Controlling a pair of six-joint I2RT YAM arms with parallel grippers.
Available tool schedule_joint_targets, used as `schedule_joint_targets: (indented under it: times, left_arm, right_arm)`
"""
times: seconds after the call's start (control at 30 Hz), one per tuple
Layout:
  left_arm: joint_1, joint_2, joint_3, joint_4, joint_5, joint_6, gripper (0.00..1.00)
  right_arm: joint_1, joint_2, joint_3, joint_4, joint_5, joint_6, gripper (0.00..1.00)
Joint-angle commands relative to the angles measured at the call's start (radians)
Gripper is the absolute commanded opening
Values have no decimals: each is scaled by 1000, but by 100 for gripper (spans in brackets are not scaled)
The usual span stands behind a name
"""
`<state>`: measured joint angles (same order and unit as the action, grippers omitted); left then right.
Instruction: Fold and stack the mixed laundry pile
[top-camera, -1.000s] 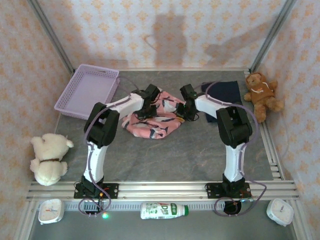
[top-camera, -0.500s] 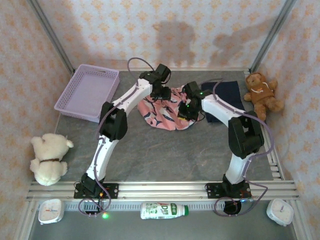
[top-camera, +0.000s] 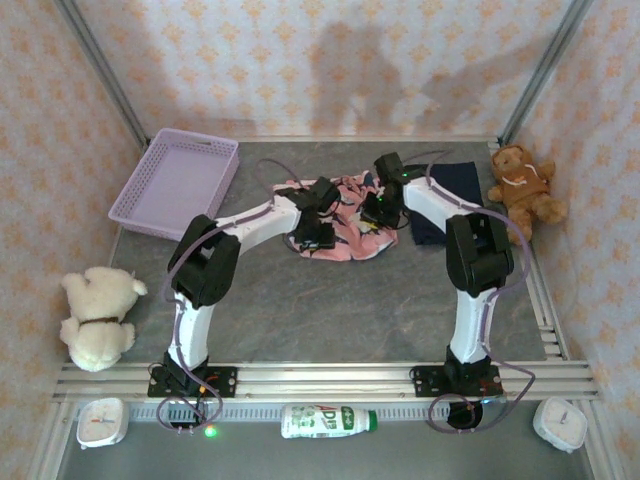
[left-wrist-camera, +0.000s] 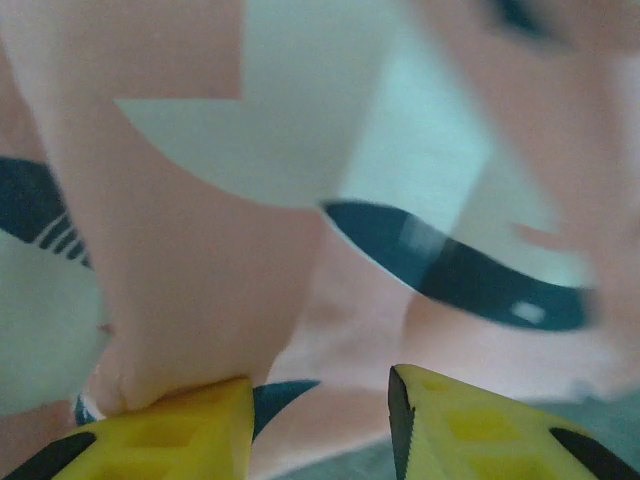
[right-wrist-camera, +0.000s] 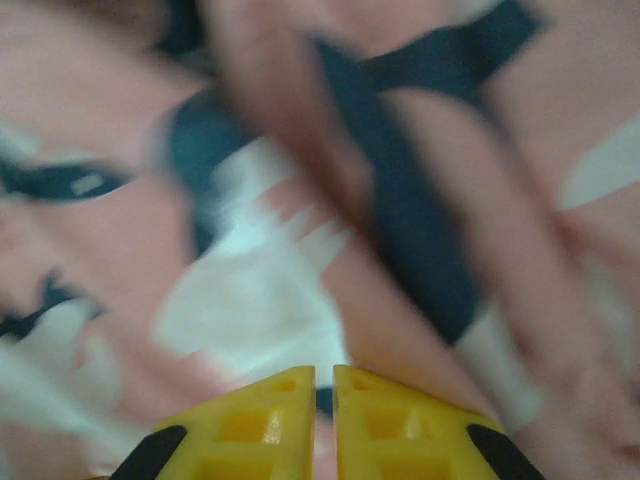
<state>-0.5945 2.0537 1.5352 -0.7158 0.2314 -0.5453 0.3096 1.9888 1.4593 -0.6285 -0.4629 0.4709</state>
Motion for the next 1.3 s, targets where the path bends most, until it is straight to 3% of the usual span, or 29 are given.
schedule_joint_targets:
  times: [0.0,0.1,0.27,0.33,0.4,0.5,0.6,0.7,0.87,0.93,1.07,1.13,1.17,1.27]
  left_arm:
    - [23,-6,-38,15,-106,-9,40]
    - [30,-30,-46,-17,-108,-1,41]
    - [30,-166,-25,-79,-90,5,56]
    - [36,-223,-23,-94,-94,3,61]
    - [50,-264,-44,-85,-95,-17,68]
    - [83,-296,-111,-38,-103,-64,69]
    - [112,-292,-186,12,-92,-134,68]
    - [110,-285,-240,67,-82,-171,67]
    - [95,-256,-322,155,-87,-219,61]
    - [93,-235,-339,185,-87,-230,52]
    - [90,-196,-344,191,-126,-236,20]
    - [90,-186,-345,171,-161,-231,6]
    - [93,-182,-345,154,-174,-223,0]
    - [98,-195,-358,105,-188,-205,0]
  right_arm:
    - [-52,14,-50,36,50,24,13]
    - [-69,11,-51,15,50,5,13]
    - [-69,-105,-70,-18,44,-40,18]
    - [-67,-153,-89,-43,44,-60,24]
    - [-65,-196,-128,-62,30,-73,37]
    - [-52,-248,-197,-67,23,-73,51]
    - [-28,-276,-262,-38,27,-61,60]
    - [-11,-264,-295,-1,15,-38,60]
    - [3,-200,-297,52,57,6,53]
    - [3,-180,-295,65,88,22,45]
    - [-10,-143,-280,45,153,40,12]
    - [-25,-134,-284,36,154,40,1]
    - [-34,-135,-289,34,151,36,0]
    - [-46,-154,-297,28,144,6,0]
